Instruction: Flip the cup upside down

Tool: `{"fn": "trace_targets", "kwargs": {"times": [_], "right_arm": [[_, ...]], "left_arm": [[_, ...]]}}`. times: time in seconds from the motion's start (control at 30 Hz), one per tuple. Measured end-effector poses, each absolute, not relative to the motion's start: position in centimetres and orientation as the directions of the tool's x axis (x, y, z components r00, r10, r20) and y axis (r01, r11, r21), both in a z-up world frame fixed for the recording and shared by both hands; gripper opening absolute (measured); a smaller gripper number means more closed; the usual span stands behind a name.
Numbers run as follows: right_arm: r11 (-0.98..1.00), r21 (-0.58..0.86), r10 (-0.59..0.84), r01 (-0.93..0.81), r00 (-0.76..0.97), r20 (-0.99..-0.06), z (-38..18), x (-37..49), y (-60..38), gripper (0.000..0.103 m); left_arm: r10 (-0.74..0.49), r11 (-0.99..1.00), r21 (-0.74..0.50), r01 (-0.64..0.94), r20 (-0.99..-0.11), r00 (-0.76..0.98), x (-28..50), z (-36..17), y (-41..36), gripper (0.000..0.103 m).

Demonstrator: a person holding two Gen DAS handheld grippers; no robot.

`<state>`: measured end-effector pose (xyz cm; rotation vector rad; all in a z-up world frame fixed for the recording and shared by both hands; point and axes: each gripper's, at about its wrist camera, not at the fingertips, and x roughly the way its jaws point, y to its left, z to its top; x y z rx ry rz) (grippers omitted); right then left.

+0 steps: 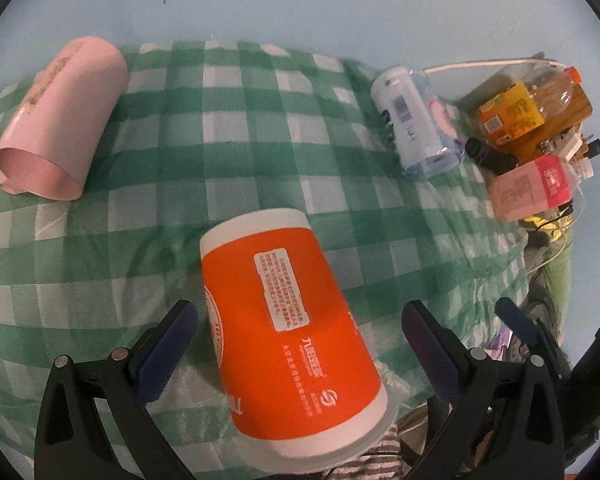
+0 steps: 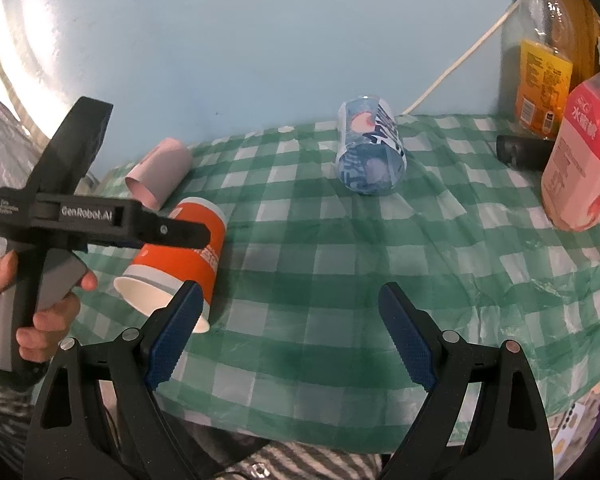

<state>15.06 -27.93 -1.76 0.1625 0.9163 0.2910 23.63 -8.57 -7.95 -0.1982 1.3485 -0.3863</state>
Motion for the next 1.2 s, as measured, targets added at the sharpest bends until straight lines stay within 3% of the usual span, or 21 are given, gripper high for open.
{"fn": "trace_targets", "kwargs": {"times": [0.33,0.43,0.7,1.03,1.2], "right_arm": [[0.946,0.264,0.324,-0.188,0.568,-0.756,-1.7,15.2,-27.4,0.090],[0.945,0.269,0.326,-0.185,0.566,-0.757,-1.8,15.3,-27.4,0.090],[0.944,0.272,0.330,-0.187,0.559,-0.761,-2.1,15.4,-27.1,0.090],[0.942,0.281,0.334,-0.182,0.552,-0.764,-2.5,15.7,-26.6,0.090],[0.941,0.286,0.339,-0.184,0.552,-0.761,-2.5,15.8,-26.5,0.090]], "left_arm": [[-0.348,0.931,-0.327,0.164,-0.930,0.119,25.6,-9.2,-8.6,0.092],[-0.338,0.932,-0.316,0.178,-0.935,0.109,25.7,-9.7,-8.8,0.078],[-0.374,0.916,-0.337,0.220,-0.914,0.159,25.4,-9.0,-9.0,0.075],[-0.386,0.910,-0.261,0.322,-0.816,0.430,23.1,-3.5,-8.7,0.073],[-0.275,0.937,-0.043,0.346,-0.700,0.659,20.5,-1.1,-9.4,0.073]]}}
